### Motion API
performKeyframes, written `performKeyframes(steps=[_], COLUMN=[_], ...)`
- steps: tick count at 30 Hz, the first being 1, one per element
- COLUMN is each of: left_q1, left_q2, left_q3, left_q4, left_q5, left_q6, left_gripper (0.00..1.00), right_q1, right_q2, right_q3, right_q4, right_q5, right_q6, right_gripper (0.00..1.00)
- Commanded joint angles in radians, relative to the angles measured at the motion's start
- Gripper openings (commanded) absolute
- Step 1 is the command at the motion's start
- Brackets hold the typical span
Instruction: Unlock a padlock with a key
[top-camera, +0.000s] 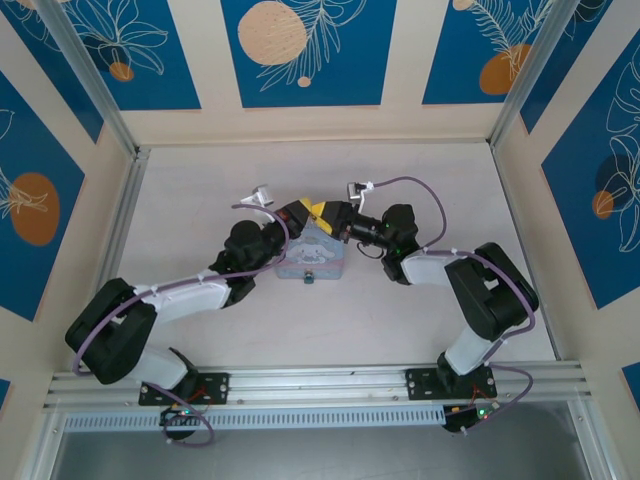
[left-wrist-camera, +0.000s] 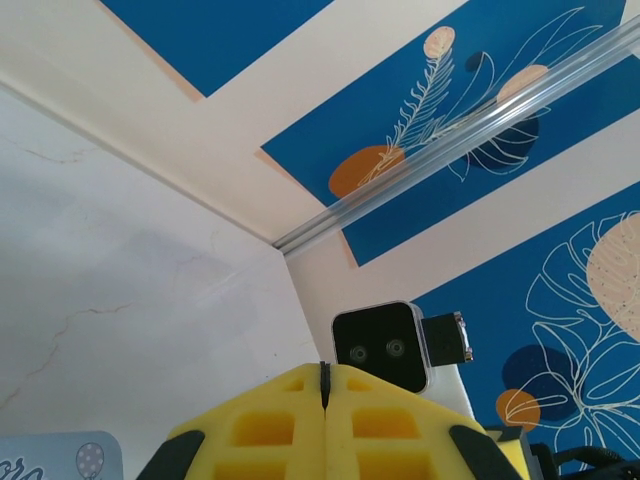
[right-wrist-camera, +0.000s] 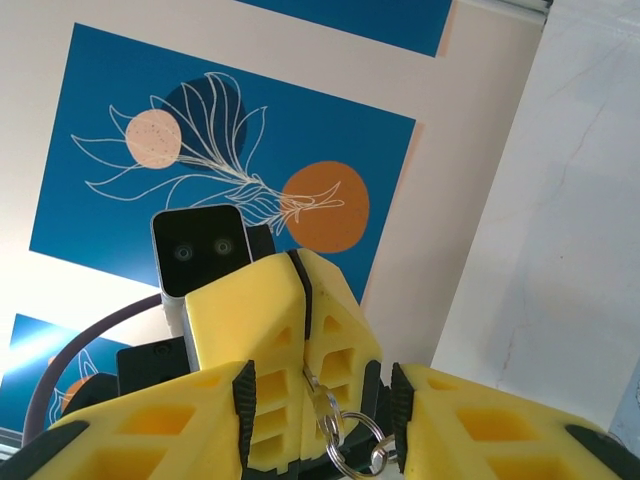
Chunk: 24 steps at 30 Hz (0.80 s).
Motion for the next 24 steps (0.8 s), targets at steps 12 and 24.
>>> performKeyframes(steps=[12, 24], left_q1=[0.000, 0.000], left_q2=[0.026, 0.031], left_q3=[0.003, -0.004], left_q4=[0.077, 0.087], left_q5=[-0.041, -0.042], left_q6=[-0.025, -0.033], left_gripper=[0.00, 0.00], right_q1=[0.016, 0.019], right_q2=[0.039, 0.070], right_q3=[0.008, 0.012], right_q4=[0.120, 0.154], right_q5=[-0.017, -0.013], right_q6=[0.040, 0.062], right_gripper=[0.32, 0.20])
